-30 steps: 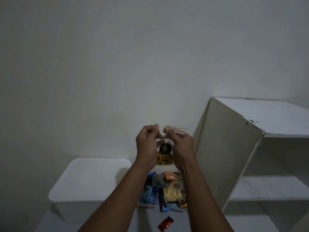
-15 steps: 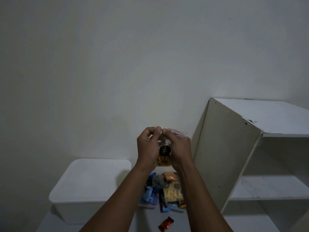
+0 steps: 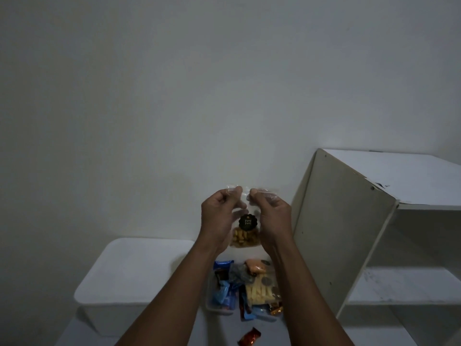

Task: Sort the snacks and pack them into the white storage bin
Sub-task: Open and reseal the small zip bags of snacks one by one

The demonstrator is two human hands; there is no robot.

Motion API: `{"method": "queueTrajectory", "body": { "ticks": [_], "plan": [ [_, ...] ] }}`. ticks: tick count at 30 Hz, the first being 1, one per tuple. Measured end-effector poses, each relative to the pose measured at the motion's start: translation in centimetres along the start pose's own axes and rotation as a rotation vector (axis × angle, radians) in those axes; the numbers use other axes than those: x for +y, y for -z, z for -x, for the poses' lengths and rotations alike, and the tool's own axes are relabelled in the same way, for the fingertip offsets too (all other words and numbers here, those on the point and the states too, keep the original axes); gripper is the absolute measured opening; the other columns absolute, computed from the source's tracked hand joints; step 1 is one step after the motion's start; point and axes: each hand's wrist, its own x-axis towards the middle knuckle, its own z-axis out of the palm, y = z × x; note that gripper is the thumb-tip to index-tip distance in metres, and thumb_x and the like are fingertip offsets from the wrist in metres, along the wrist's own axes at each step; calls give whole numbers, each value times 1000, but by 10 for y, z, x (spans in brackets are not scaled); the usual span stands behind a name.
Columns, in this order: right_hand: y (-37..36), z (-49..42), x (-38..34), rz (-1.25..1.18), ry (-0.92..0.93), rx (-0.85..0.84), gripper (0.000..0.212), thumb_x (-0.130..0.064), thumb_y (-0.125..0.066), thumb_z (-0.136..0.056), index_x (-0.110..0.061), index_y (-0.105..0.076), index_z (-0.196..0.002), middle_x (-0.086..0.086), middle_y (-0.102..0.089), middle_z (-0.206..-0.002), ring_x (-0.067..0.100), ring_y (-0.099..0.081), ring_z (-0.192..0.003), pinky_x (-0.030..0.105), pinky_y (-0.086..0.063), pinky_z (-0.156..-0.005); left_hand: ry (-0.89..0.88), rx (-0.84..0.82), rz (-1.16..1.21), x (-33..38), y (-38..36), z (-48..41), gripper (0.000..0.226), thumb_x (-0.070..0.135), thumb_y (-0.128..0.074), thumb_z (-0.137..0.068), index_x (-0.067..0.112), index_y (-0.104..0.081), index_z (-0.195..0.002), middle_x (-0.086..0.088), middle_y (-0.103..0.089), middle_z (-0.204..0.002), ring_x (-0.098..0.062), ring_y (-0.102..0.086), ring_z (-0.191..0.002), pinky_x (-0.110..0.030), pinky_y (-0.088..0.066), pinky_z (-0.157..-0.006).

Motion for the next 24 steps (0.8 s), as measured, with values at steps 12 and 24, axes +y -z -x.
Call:
{"method": "queueTrajectory", "body": {
  "ticks": [12,24],
  "plan": [
    [-2,7,3,18,27,-25,9,-12,-71,-87,-15,-77,-81,-3,-76,-77,2,-69,-72,12,-50,-61,-106,19,-259,-8,5,2,15,20,-60,-95,12,-72,-90,3,-65,-69,-13,-61,-69,-41,-58,-76],
    [2,3,-1,-297,-60,163,13,-12,-66,-91,-10,-74,-81,-4,-71,-72,4,-65,-72,39,-55,-86,-119,73,-116,-3,-5,3,12,18,-64,-93,12,-71,-85,-2,-60,-65,-13,-57,-65,-33,-55,-69]
  ]
}}
